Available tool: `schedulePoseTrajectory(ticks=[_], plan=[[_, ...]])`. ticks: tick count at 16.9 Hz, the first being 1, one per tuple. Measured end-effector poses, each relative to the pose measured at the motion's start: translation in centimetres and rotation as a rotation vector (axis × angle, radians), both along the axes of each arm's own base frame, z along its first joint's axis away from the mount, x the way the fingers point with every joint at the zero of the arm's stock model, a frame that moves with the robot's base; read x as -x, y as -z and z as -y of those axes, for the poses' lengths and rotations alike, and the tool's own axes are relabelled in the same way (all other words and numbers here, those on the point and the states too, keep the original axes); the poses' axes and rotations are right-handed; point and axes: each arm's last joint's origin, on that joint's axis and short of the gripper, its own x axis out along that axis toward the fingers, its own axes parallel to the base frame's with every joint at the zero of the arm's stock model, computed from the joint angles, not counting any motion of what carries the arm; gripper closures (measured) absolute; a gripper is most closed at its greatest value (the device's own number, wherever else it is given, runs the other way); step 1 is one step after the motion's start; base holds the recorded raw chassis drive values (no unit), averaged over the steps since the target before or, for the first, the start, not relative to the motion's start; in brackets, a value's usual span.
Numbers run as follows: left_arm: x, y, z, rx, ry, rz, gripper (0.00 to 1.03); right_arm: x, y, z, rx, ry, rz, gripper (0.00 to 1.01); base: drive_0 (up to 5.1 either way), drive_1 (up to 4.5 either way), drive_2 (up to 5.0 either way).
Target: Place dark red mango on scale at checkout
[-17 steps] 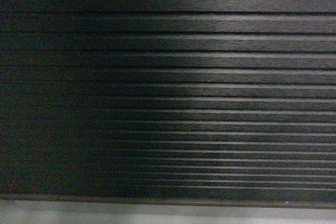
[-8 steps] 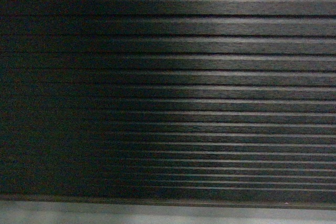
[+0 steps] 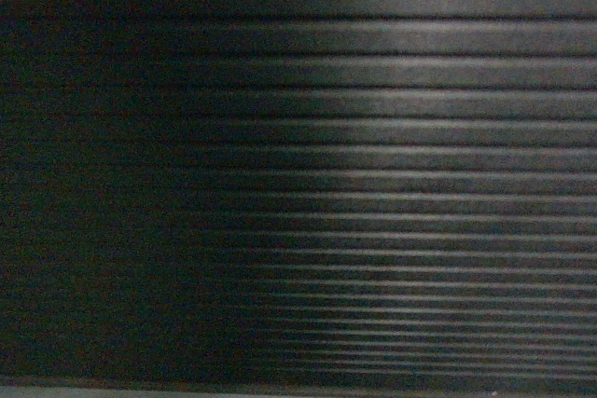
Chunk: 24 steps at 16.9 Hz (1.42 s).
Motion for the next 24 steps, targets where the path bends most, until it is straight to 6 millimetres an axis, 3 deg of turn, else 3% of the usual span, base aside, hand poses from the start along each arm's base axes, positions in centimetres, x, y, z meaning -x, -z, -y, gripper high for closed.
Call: schedulePoseTrajectory(ticks=[24], plan=[[0.00, -0.01, -0.01, -0.009, -0.002, 0.000, 0.05, 0.00, 0.04, 0.00, -0.001, 0.001, -0.004, 0.03, 0.0, 0.00, 0.0]])
